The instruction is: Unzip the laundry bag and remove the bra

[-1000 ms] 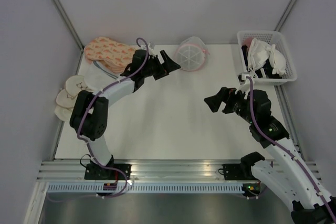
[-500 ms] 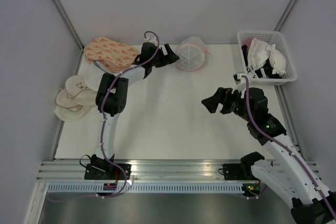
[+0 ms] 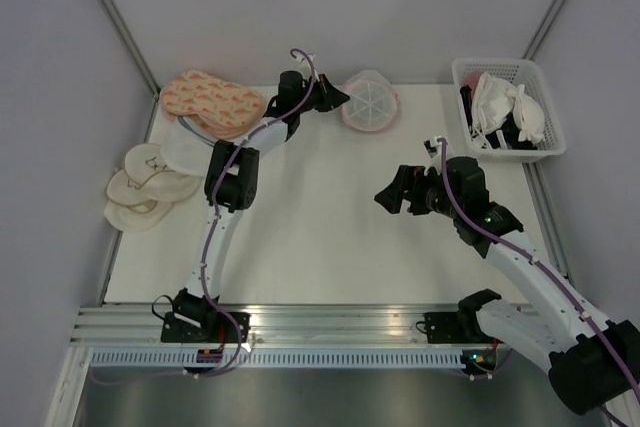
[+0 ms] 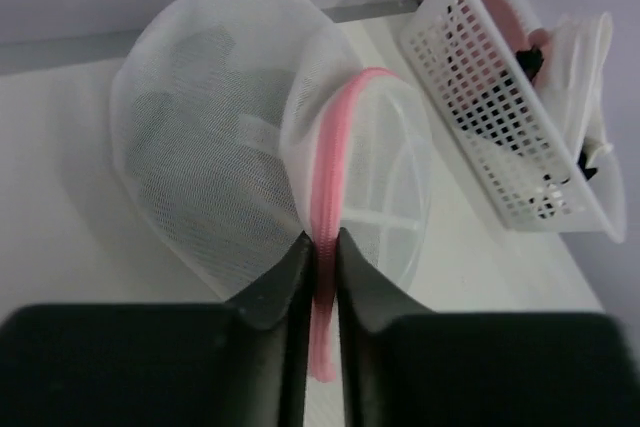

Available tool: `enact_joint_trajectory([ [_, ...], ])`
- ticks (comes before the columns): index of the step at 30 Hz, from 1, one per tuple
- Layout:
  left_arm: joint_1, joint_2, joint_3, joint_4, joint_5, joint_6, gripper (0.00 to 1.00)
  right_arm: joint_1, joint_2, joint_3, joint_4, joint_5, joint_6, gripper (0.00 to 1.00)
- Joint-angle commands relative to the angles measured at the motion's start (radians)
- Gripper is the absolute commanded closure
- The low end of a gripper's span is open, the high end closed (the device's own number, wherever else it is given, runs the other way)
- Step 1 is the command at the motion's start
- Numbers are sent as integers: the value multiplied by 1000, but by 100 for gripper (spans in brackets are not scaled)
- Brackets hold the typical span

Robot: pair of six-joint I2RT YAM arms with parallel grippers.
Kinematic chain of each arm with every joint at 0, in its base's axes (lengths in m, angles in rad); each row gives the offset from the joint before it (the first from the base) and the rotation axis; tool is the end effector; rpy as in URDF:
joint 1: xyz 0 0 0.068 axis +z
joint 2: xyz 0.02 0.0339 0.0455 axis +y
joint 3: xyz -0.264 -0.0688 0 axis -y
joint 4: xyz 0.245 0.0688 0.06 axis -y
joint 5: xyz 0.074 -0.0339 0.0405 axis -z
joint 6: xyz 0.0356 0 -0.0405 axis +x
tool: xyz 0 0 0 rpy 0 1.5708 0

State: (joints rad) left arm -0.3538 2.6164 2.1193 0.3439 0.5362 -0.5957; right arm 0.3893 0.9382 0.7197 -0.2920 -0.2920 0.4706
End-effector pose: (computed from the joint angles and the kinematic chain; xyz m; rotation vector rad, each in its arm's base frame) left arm 0.5526 -0.2235 0.1658 0.2034 1.8347 -1.1433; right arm 0.1908 0.0893 0.2791 -0.0981 2.1626 0.8152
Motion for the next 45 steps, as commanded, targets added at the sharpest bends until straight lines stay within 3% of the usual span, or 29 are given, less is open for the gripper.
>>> enact_joint_trajectory([
  [1, 1, 41, 67, 24, 54, -4, 91, 3, -6, -8, 47, -13, -9, 2],
  [3, 1, 33, 51, 23, 56, -6, 98, 2, -12, -8, 45, -10, -9, 2],
  [10, 7, -90, -91, 66, 131, -58, 98, 3, -22, -6, 39, 11, -7, 2],
  [14, 12, -255, -328, 160, 255, -156, 98, 3, -47, 0, 17, 146, -4, 2],
  [20, 26, -531, -611, 63, 430, -86, 98, 3, -23, 66, -48, 286, -32, 2],
  [23, 33, -608, -660, -95, 568, 38, 98, 2, 10, 109, -78, 306, -62, 2],
  [27, 35, -674, -612, -624, 709, 287, 98, 2, 25, 133, -66, 225, -87, 2],
  [31, 33, -702, -634, -875, 824, 503, 98, 3, 16, 135, -27, 125, -104, 2],
  [33, 30, -694, -624, -1000, 829, 672, 98, 3, 25, 135, -9, 73, -112, 2],
  [34, 27, -670, -590, -1143, 828, 785, 98, 3, 34, 135, -1, 16, -112, 2],
  [40, -54, -552, -389, -1593, 809, 1136, 98, 2, 117, 74, 96, -199, -122, 2],
  [45, -103, -524, -338, -1718, 800, 1260, 98, 5, 175, 17, 224, -225, -116, 2],
])
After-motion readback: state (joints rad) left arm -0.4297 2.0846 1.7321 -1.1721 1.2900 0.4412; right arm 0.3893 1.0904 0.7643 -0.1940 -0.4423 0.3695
